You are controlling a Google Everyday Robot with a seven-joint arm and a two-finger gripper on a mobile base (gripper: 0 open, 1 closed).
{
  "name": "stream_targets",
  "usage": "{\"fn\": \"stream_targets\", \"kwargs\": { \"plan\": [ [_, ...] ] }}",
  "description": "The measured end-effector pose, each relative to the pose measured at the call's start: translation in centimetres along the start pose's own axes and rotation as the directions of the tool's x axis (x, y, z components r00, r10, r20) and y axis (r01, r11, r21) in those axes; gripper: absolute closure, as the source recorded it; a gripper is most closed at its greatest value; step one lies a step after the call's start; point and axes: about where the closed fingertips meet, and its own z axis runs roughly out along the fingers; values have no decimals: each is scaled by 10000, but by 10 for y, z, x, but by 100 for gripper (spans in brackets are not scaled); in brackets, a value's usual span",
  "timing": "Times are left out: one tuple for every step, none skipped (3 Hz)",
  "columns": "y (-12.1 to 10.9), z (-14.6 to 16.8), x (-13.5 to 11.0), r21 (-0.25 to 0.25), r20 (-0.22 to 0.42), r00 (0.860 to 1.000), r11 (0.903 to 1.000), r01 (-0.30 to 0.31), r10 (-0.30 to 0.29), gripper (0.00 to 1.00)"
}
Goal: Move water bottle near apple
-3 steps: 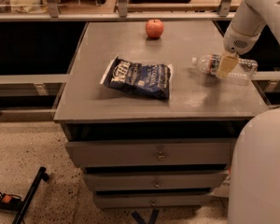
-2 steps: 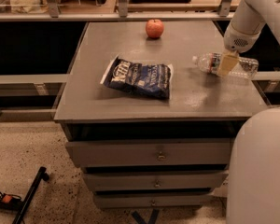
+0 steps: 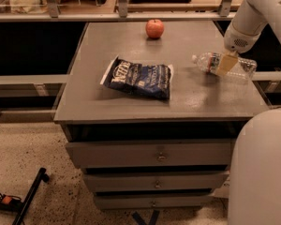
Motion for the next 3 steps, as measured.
{"fn": "stream_targets", "kwargs": {
  "plan": [
    [-11, -17, -14, 556, 751, 9971, 9984, 42, -84, 100],
    [-24, -29, -34, 1278, 1290, 9907, 9914, 271, -437, 100],
    [-39, -31, -52, 2108, 1959, 9751, 9756, 613, -1036, 100]
  ]
}}
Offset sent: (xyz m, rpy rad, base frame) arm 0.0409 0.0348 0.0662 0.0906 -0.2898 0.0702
